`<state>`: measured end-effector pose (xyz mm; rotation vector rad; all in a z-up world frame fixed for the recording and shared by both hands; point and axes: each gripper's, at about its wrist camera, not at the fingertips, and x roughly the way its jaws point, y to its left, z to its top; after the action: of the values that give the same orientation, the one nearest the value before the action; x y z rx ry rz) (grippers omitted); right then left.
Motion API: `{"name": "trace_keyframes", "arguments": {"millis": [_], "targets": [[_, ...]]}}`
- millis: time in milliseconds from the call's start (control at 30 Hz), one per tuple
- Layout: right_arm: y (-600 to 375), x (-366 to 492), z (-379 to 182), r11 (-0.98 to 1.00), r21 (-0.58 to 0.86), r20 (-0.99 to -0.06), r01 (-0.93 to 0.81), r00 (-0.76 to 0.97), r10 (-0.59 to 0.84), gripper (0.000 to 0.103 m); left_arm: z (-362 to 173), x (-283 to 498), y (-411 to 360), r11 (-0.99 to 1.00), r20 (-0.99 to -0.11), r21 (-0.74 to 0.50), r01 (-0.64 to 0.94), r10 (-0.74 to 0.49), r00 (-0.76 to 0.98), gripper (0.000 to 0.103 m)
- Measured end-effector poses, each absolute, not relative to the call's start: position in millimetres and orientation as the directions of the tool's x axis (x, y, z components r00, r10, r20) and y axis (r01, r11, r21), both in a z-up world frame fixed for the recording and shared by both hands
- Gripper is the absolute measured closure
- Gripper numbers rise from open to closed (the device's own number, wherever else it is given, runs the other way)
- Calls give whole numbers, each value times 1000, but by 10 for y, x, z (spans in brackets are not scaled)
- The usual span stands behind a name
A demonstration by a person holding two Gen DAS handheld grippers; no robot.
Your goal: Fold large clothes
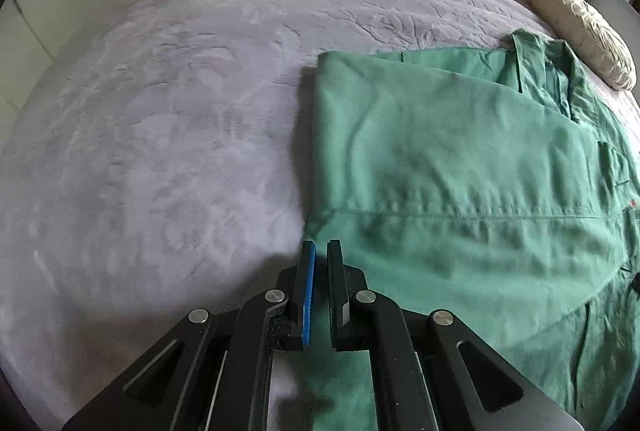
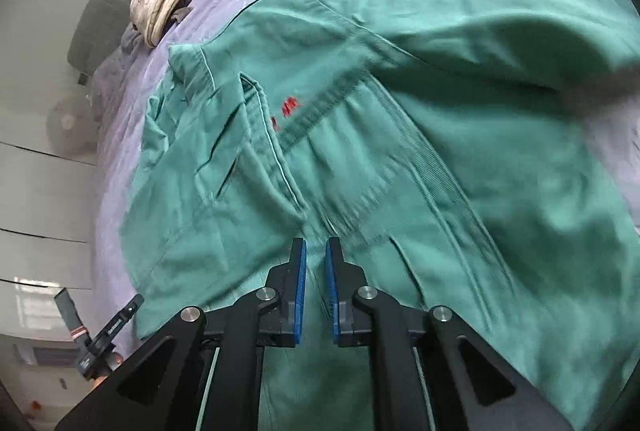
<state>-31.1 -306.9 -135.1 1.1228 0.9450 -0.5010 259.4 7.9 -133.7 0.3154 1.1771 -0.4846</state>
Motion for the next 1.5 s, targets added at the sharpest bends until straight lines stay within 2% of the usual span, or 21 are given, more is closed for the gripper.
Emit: {"name": "trace_keyframes", "arguments": {"millis": [133,233,400,533,600,767,933,967,1000,1033,1100,1233,1300,1333,1500], "targets": [[-2943,-538,-1274,402,547,-830,734,540,141,79,-1161,2440,272,840,-919,-119,529,-294,261,96],[-2840,-615,-1259,431,548,-828,717,538,158,71,-1372,2307,280,833,-946,-85,547,-241,219,96],[-2720,-651,-1258,460,548,-829,699,529,184,70,-1423,2107,435,812,-942,-64,580,-241,233,96],[-2678,-730,-1216,463,555,-824,691,531,197,60,-1370,1990,597,826,-958,-4,564,-166,235,96],[-2670,-786,-1179,458,559,-822,691,534,198,58,-1320,1931,668,837,-959,-3,548,-158,236,96],[-2671,-872,-1098,452,570,-814,686,546,199,38,-1164,1726,685,853,-959,0,521,-148,243,96],[-2693,-927,-1063,448,582,-805,679,558,201,33,-1075,1530,454,839,-957,-16,544,-171,235,96],[-2699,-939,-1055,447,586,-802,676,563,200,33,-1074,1520,402,833,-959,-17,553,-170,227,82],[-2710,-952,-1045,446,590,-799,674,568,199,33,-1089,1549,290,828,-961,-15,560,-166,220,57],[-2722,-968,-1039,443,593,-796,672,572,198,32,-1073,1505,220,827,-962,-1,562,-154,225,0],[-2754,-1002,-1029,437,600,-791,670,580,197,32,-1006,1470,154,824,-948,32,566,-154,278,1],[-2844,-1093,-1028,416,614,-780,671,596,189,32,-952,1370,-101,792,-952,2,611,-186,244,1],[-2909,-1155,-1041,396,622,-774,675,605,184,28,-928,1345,-240,783,-952,-2,622,-191,237,1],[-2937,-1188,-1046,388,627,-770,675,611,182,21,-911,1309,-328,777,-952,-5,630,-196,235,1],[-3164,-1391,-1037,337,648,-753,683,640,152,20,-930,1171,-695,739,-956,-6,674,-201,212,1]]}}
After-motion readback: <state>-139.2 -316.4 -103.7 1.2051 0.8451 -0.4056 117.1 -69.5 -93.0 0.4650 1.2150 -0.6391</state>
